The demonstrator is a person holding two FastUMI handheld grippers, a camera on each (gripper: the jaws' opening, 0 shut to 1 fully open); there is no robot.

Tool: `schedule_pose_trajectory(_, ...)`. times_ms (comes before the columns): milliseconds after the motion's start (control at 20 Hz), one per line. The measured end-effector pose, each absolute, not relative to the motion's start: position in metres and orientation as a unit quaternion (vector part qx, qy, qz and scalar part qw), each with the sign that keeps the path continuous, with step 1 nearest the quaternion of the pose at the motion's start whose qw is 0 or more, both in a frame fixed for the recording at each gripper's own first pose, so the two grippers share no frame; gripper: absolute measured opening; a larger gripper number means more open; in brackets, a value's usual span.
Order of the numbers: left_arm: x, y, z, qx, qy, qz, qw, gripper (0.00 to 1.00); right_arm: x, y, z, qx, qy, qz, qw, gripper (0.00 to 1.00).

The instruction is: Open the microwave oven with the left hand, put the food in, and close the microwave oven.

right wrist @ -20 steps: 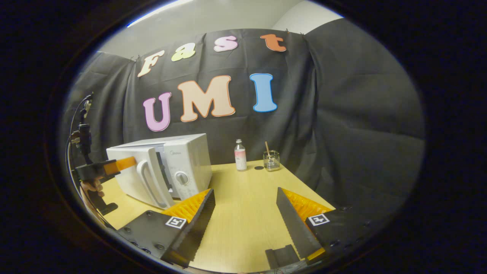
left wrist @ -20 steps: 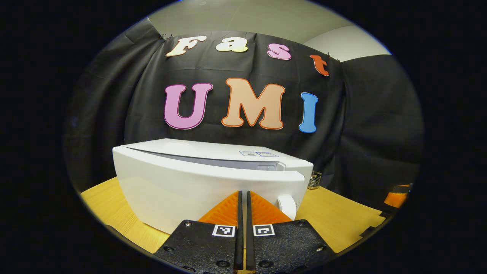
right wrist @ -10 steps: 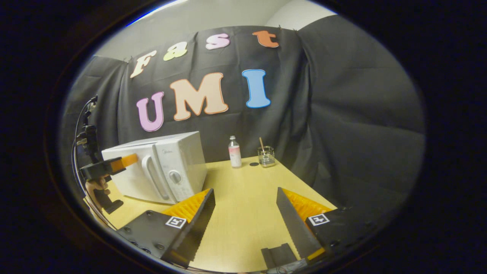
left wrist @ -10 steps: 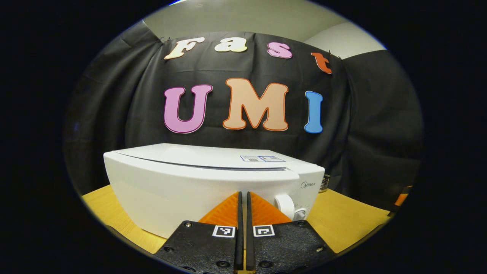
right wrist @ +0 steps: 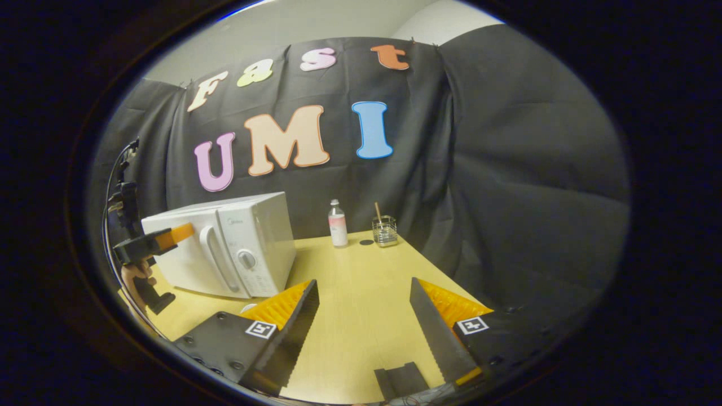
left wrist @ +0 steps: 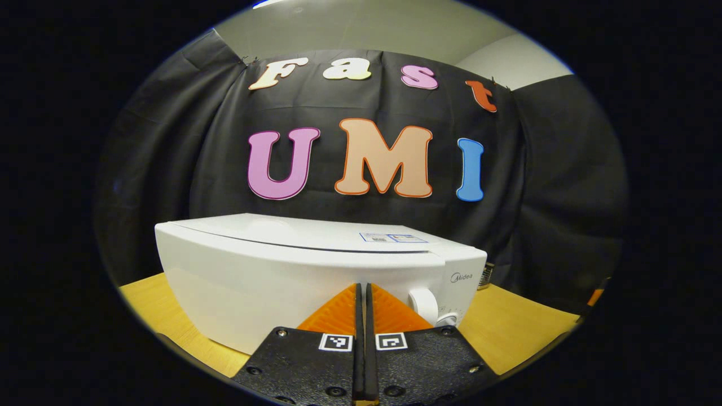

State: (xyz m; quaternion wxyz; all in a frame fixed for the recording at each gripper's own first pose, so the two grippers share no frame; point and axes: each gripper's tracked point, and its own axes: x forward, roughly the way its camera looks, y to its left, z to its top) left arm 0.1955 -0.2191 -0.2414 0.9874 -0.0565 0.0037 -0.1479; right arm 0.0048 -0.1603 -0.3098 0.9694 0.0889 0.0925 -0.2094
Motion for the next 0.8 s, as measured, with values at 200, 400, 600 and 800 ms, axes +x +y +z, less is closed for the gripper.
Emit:
schedule_pose_trajectory(200, 0.194, -0.220, -0.242, -0.044, -0.005, -0.143, 0.989, 0.01, 0.011, -0.155, -0.318, 0.094, 0.101, -0.201, 0.970, 0.99)
schedule_pose_trajectory(400, 0.197, -0.220, -0.242, -0.011, -0.006, -0.126, 0.992, 0.01, 0.013, -0.150, -0.321, 0.084, 0.108, -0.197, 0.971, 0.92)
schedule_pose_trajectory(600, 0.202, -0.245, -0.246, -0.021, -0.003, -0.170, 0.985, 0.01, 0.013, -0.140, -0.315, 0.083, 0.103, -0.183, 0.974, 0.92)
schedule_pose_trajectory(800, 0.200, -0.240, -0.254, -0.008, 0.010, -0.155, 0.988, 0.01, 0.011, -0.132, -0.305, 0.088, 0.093, -0.171, 0.977, 0.92)
